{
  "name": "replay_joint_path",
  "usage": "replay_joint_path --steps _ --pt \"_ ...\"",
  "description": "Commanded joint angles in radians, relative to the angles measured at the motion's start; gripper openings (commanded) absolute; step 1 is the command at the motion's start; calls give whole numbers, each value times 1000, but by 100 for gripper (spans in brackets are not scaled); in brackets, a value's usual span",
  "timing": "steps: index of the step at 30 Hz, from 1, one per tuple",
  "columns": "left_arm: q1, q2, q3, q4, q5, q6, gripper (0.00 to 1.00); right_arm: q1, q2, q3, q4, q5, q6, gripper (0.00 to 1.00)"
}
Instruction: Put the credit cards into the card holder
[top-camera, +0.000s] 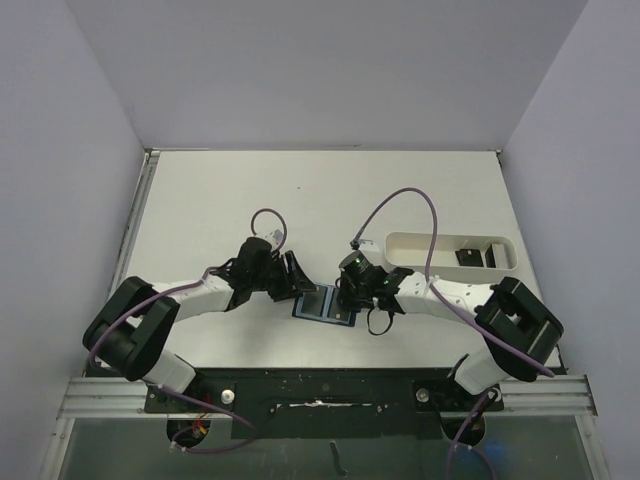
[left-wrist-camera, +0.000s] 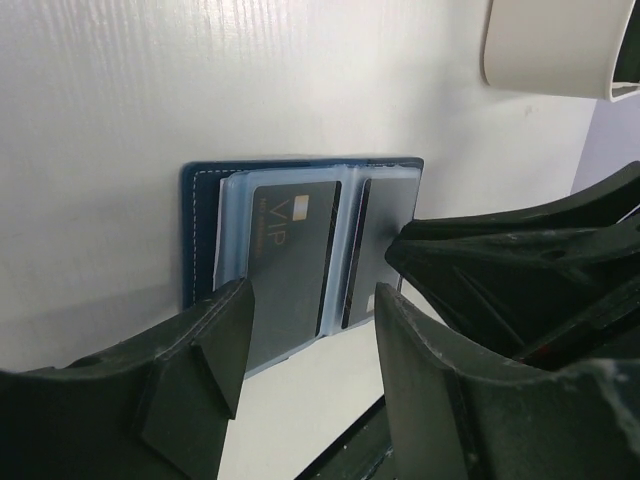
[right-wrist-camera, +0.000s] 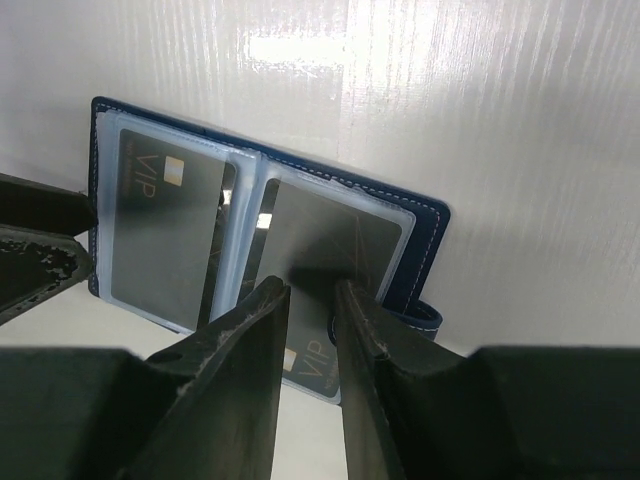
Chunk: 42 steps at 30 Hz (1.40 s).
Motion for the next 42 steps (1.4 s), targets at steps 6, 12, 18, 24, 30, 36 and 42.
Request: replay_joint_path --steps 6,12,18,24,30,36,42 --pt "8 57 -12 111 13 32 50 5 12 -5 28 33 1 27" --pt "5 49 -7 81 -19 51 50 6 20 -8 29 36 -2 26" --pt "-24 3 26 -14 -111 90 50 5 26 -14 36 43 -8 25" --pt "-45 23 24 18 -89 70 51 6 33 -16 43 44 -12 24" --pt "-53 25 8 49 -70 49 51 6 34 -28 50 45 -11 24" --pt "-57 -14 15 24 -67 27 50 6 37 -33 57 46 -15 24" --pt "-63 -86 36 -44 -123 43 50 6 39 -37 63 45 -15 24"
